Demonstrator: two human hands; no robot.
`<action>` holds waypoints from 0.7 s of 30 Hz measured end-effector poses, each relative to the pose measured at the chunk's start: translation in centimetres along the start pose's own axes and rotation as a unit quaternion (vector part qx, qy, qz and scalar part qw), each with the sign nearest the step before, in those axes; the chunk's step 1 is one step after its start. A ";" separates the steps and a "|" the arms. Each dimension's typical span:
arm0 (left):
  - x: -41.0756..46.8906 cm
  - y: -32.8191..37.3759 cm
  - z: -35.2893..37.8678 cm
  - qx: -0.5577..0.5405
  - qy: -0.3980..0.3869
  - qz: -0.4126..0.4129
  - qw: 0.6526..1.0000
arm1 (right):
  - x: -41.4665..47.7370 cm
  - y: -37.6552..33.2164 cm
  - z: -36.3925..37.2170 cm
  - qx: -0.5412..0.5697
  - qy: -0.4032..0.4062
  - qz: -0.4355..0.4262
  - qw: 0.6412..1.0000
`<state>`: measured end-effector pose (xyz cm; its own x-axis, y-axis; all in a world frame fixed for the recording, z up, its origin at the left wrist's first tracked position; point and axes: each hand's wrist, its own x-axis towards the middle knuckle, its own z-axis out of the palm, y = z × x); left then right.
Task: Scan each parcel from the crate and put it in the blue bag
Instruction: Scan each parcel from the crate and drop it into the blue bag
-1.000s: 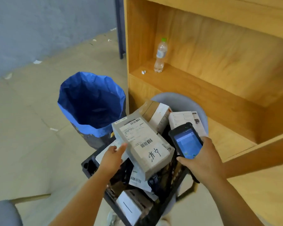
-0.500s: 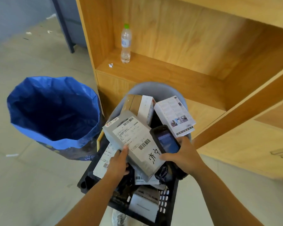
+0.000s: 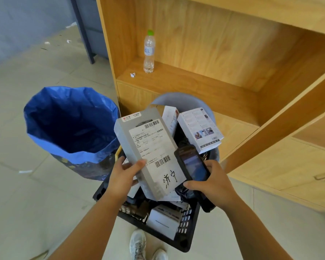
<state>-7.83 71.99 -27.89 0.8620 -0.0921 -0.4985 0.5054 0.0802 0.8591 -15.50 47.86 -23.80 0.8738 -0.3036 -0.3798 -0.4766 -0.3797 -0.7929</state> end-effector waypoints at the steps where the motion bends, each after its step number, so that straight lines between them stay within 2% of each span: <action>1: -0.5 0.3 -0.2 0.009 0.011 0.020 1.000 | -0.1 -0.1 -0.3 -0.011 0.010 -0.020 1.000; 5: -2.5 1.8 -1.8 0.001 0.067 0.091 0.994 | -0.5 -1.1 -1.1 -0.047 0.023 -0.096 0.994; 10: -4.8 3.3 -4.5 0.032 0.159 0.166 0.973 | -1.0 -3.5 -0.9 -0.170 0.012 -0.138 0.976; 15: -5.4 4.1 -7.1 0.068 0.230 0.201 0.950 | -2.1 -7.0 0.7 -0.345 -0.027 -0.197 0.917; 21: -4.5 4.6 -10.5 0.062 0.258 0.221 0.938 | -2.5 -10.3 4.5 -0.428 -0.071 -0.231 0.871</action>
<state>-8.96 83.21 -22.91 0.9070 0.4181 -0.0514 0.1123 -0.1224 0.9861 -12.37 56.49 -16.84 0.9655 0.1427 -0.2178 0.0851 -0.9635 -0.2539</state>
